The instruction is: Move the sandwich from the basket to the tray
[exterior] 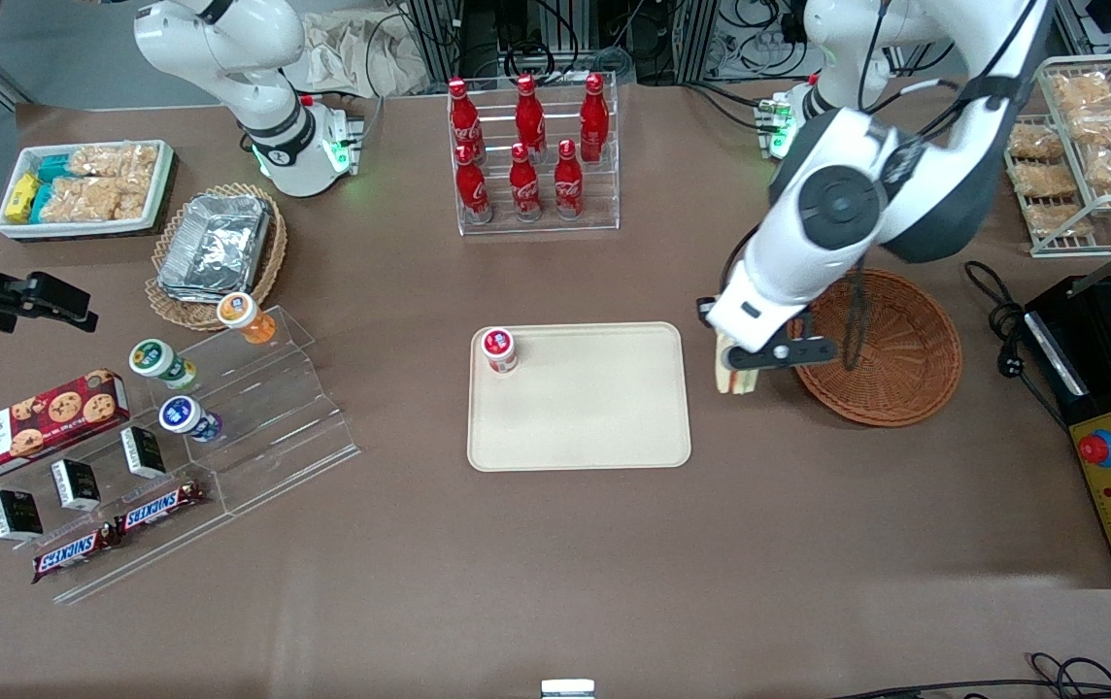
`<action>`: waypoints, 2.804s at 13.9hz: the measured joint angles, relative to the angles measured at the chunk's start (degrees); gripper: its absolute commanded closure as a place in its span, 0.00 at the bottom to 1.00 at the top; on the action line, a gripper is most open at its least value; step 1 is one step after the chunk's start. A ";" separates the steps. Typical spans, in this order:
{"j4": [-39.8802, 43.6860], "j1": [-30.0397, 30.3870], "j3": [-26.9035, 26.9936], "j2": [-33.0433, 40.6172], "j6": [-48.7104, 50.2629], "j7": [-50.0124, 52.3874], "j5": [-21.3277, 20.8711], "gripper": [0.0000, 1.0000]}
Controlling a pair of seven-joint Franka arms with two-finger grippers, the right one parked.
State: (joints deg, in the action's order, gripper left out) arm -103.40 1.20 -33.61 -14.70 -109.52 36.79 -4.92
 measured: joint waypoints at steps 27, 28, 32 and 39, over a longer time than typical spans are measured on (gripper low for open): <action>7.90 -7.56 0.31 -27.25 -9.94 12.12 -16.57 0.00; 8.58 -7.55 0.29 -26.92 -9.53 12.12 -16.61 0.00; 14.55 -7.49 0.04 -23.69 0.83 12.12 -16.61 0.00; 17.32 -3.74 -0.15 -11.57 13.44 6.36 -13.31 0.00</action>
State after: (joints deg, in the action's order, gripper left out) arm -86.08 -2.54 -33.76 -26.27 -96.09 43.15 -18.23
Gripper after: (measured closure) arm 0.000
